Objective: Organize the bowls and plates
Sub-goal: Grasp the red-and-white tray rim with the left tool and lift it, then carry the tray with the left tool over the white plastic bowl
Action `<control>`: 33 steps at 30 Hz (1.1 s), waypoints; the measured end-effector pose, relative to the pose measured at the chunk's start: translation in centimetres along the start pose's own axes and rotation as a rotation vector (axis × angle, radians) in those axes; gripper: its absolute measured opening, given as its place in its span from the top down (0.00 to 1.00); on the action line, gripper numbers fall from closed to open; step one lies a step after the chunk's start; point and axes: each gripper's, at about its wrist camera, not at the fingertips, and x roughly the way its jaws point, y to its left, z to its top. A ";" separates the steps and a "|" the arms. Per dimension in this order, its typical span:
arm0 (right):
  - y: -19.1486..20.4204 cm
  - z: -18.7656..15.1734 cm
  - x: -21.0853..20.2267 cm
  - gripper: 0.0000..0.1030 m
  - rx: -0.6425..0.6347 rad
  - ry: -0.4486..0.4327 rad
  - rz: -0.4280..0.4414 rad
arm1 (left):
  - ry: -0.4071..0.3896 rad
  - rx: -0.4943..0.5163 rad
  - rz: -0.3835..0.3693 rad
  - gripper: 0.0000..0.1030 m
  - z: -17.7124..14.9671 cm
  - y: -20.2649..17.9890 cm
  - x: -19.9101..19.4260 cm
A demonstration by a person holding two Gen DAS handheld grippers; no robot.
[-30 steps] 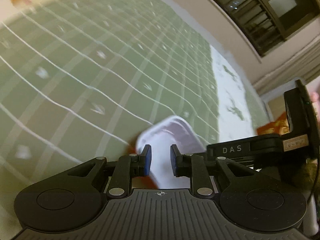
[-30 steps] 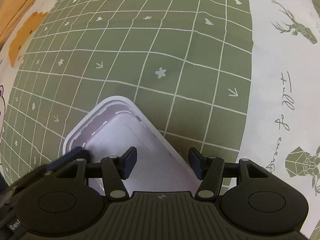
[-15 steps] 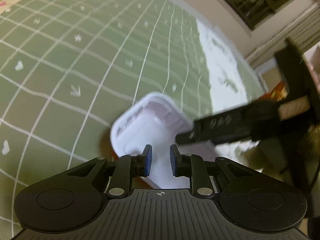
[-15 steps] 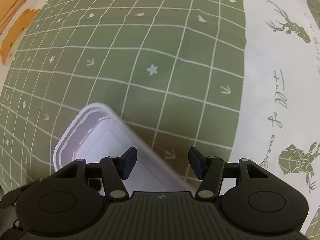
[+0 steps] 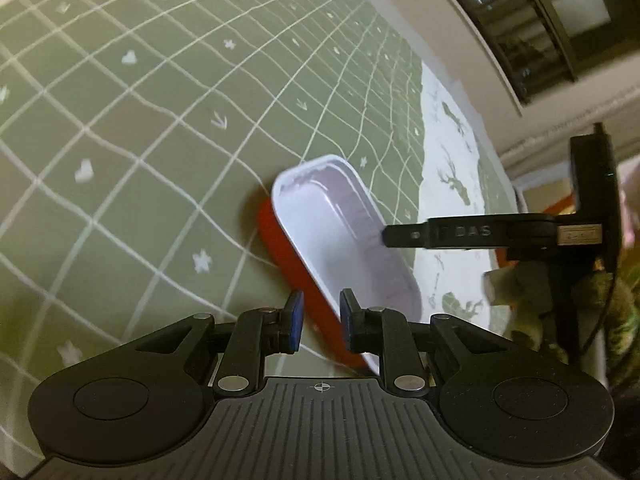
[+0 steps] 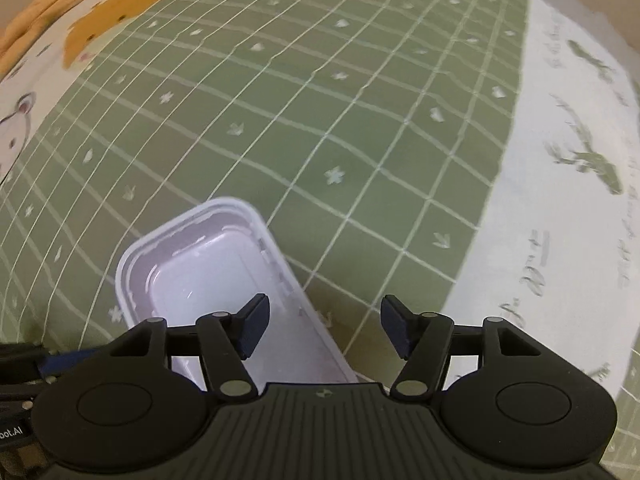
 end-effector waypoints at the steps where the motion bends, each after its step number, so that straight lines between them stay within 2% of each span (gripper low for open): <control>1: 0.0 -0.1 0.2 0.40 -0.004 0.009 0.016 | -0.009 -0.008 -0.001 0.79 -0.1 -0.2 0.1; 3: -0.1 -0.1 1.3 0.40 -0.008 0.045 0.043 | -0.025 0.002 0.017 0.79 0.0 -0.8 1.1; 6: -0.2 0.0 3.0 0.40 0.009 0.126 0.070 | -0.007 0.028 0.091 0.78 0.3 -1.3 3.4; 12: 0.0 0.0 3.2 0.40 0.003 0.155 0.090 | 0.031 0.029 0.085 0.75 1.5 -1.0 7.5; 14: 0.1 -0.2 2.0 0.41 -0.003 0.107 0.090 | 0.038 0.049 0.078 0.75 2.5 -1.6 7.1; 17: -0.8 -0.5 -1.5 0.41 0.042 0.022 0.133 | -0.024 0.123 0.047 0.74 3.4 -4.3 4.1; 21: -2.2 -2.2 -8.6 0.41 0.113 -0.138 0.169 | -0.092 0.203 -0.031 0.73 3.6 -8.7 -1.2; 24: -3.4 -5.3 -14.2 0.40 0.163 -0.256 0.193 | -0.116 0.282 -0.060 0.73 2.0 -12.3 -4.4; 29: -4.4 -13.3 -20.5 0.39 0.246 -0.380 0.193 | -0.065 0.412 -0.104 0.73 -3.1 -16.8 -6.4; 33: -5.5 -19.7 -21.0 0.39 0.318 -0.404 0.166 | 0.047 0.506 -0.111 0.73 -7.5 -18.1 -5.4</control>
